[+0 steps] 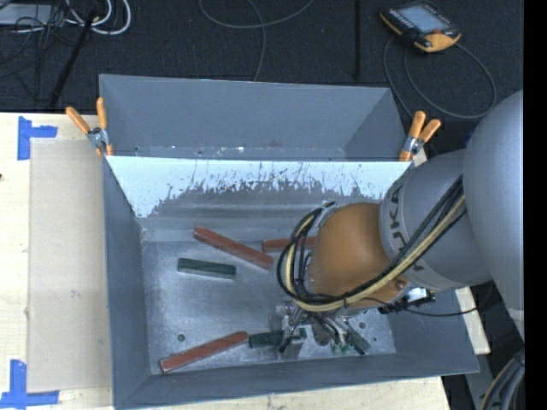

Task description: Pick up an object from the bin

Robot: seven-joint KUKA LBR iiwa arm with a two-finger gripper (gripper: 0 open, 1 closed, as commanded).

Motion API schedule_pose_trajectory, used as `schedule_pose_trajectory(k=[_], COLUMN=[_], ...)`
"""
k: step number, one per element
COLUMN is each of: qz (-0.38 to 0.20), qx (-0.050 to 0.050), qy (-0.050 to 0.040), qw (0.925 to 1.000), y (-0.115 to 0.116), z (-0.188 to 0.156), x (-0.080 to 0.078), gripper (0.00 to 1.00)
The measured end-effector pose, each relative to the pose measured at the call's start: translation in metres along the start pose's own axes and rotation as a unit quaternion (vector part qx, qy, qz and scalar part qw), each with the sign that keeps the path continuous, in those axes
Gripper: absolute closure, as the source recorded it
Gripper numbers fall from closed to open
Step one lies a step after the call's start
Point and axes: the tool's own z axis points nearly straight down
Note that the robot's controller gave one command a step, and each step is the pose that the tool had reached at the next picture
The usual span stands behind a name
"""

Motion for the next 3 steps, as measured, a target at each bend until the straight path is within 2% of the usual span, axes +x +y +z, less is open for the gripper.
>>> schedule_pose_trajectory(k=[3], qz=[0.001], qx=[0.0], qy=[0.0001], qw=[1.0], y=[0.0], z=[0.0], x=[0.0], gripper=[1.0])
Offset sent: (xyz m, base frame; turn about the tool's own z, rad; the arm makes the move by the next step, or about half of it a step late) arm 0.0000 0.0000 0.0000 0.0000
